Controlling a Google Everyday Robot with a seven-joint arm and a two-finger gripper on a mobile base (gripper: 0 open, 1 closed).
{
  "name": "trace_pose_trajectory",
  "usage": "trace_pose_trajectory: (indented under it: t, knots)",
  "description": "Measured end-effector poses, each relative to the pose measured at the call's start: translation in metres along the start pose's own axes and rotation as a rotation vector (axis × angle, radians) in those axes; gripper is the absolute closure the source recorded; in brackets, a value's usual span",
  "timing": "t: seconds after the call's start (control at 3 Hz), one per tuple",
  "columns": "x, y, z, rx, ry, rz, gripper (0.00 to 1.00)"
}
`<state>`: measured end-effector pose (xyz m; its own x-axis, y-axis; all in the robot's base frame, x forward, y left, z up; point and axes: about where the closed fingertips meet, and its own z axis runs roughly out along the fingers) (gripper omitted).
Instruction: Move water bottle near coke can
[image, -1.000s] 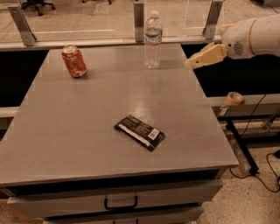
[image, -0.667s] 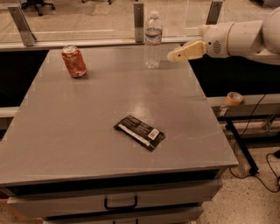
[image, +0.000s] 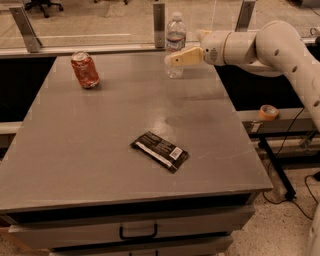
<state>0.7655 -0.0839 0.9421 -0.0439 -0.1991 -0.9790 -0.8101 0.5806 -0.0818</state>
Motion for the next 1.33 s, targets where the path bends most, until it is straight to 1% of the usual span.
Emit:
trace_pose_trajectory:
  t: [0.33, 0.67, 1.0, 1.33]
  knots:
    - [0.009, -0.011, 0.029, 0.005, -0.04, 0.015, 0.17]
    - [0.011, -0.014, 0.046, -0.008, -0.071, 0.016, 0.41]
    - [-0.012, -0.009, 0.056, -0.047, -0.091, -0.051, 0.64]
    - [-0.062, 0.023, 0.066, -0.213, -0.214, -0.034, 0.95]
